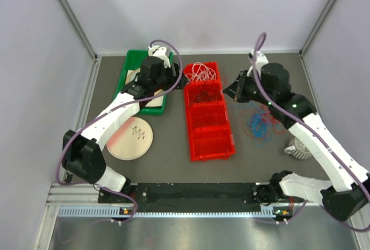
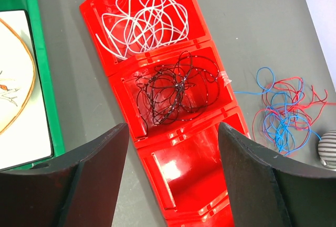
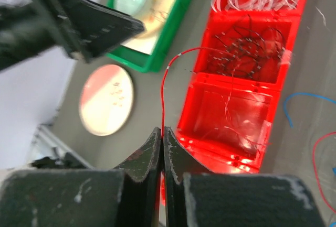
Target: Untangle the cables
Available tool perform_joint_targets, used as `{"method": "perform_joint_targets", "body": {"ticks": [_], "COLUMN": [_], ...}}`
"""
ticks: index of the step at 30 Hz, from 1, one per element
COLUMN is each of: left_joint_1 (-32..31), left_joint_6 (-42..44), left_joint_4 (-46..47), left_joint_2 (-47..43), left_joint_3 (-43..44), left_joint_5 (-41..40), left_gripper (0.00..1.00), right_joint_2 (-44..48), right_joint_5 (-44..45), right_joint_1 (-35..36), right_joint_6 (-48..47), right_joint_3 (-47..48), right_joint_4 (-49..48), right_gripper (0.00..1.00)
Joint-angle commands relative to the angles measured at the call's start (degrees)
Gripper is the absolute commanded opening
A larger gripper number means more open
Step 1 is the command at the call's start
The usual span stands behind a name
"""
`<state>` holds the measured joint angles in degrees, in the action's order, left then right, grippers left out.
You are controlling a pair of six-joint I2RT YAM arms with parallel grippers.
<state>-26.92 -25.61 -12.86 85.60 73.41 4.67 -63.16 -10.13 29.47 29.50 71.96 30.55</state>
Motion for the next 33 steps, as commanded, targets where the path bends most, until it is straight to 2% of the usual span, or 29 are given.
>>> {"method": "perform_joint_targets", "body": {"ticks": [1,13,17,26,29,30,33], "left_joint_1": [0.11,0.11,0.2,0.29,0.29,0.29,0.29], "left_joint_6": [-0.5,0.12,-0.15,-0.32,0.12,0.12,0.12], "left_joint_4": [2.58,2.14,2.05,2.05,1.96,1.88,1.88], "left_joint_2": [-1.76,-2.37,-2.11,-2.37,-2.37,-2.37,-2.28], "left_joint_3": [-1.07,-2.21,-2.39,-2.74,-2.65,-2.74,-2.66], "left_joint_5": [0.69,0.96,1.22,1.49,1.49,1.4,1.84], "left_gripper": [0.74,0.73,0.73,0.73,0.73,0.73,0.73], "right_joint_2": [-2.58,-17.08,-22.17,-28.08,-27.9,-27.81,-25.8], "right_joint_5": [9.06,9.95,14.69,16.19,17.16,17.34,17.6], "right_joint_1": [3.83,7.88,9.55,9.64,9.73,9.73,9.64], "right_joint_6": [-2.68,-2.34,-3.48,-3.66,-4.09,-4.27,-4.53], "right_joint_3": [-3.31,-11.14,-11.41,-10.44,-10.0,-9.91,-9.74], "right_joint_4": [-5.84,-13.23,-14.02,-15.08,-14.99,-14.73,-13.24], "right_gripper": [0.0,0.0,0.0,0.0,0.18,0.31,0.43]}}
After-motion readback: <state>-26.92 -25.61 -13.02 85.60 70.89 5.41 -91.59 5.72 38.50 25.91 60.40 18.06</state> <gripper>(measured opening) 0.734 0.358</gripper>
